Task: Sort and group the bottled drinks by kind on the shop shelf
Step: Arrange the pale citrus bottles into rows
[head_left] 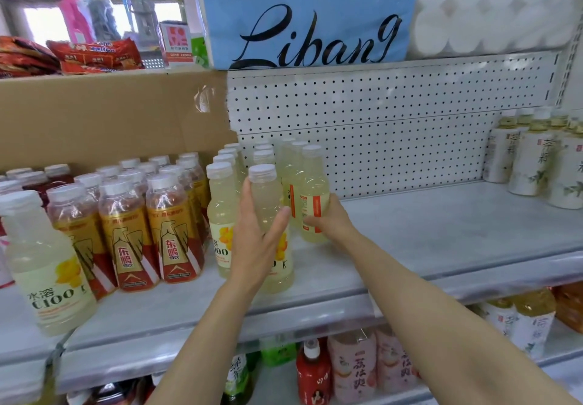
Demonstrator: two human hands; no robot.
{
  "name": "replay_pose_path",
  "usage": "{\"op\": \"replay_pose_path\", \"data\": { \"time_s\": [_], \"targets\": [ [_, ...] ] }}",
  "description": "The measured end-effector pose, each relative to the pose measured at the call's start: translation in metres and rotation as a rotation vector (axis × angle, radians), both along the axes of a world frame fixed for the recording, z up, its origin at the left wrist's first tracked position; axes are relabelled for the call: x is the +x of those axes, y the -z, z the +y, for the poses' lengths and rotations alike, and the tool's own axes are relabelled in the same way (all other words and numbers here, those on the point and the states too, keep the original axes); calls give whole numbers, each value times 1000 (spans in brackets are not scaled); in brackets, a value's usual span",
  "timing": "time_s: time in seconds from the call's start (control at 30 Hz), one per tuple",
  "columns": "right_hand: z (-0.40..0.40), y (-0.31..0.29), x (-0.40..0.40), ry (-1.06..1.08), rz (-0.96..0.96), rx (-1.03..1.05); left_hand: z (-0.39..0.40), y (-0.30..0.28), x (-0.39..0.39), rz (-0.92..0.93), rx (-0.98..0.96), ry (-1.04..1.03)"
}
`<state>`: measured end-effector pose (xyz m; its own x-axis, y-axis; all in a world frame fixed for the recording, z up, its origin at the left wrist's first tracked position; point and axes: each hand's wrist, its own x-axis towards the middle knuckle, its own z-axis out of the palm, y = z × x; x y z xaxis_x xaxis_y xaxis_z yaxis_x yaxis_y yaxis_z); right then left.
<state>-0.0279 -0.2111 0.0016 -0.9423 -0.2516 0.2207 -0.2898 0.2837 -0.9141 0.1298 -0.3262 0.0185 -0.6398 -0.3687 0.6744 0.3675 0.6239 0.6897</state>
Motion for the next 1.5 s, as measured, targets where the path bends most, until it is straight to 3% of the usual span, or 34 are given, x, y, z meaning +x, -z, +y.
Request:
{"op": "replay_pose_path", "data": {
  "time_s": [0.17,0.27,0.57,0.67,0.73,0.8,0.87,0.97,1.07,1.17,1.27,1.4,1.5],
  "targets": [
    [4,27,-37,-89,-8,87,-2,0,0,0,-16,-13],
    [16,6,1,-110,-46,96,-2,0,0,6,-16,-18],
    [-6,7,2,18,44,174,0,4,-3,25,-11,-34],
    [3,6,14,73,-7,100,1,6,-1,20,-63,-46],
    [13,9,46,167,157,-126,2,11,7,-25,-161,-88],
    [17,15,91,76,294,-357,1,19,22,10,-284,-192],
    [14,20,124,-114,281,-365,-12,25,44,193,-334,-356],
    [-1,19,139,-249,294,-245,-76,25,87,445,-75,-725],
    [-14,17,142,-273,305,-169,-158,32,140,385,170,-939],
    [-19,17,141,-249,266,-115,-193,36,166,141,303,-722],
    [-24,11,139,-248,186,-116,-204,35,157,-30,246,-618],
    [-32,10,136,-254,172,-153,-205,25,138,-83,241,-595],
    [-24,11,132,-251,139,-197,-188,24,139,-24,294,-565]
  ]
}}
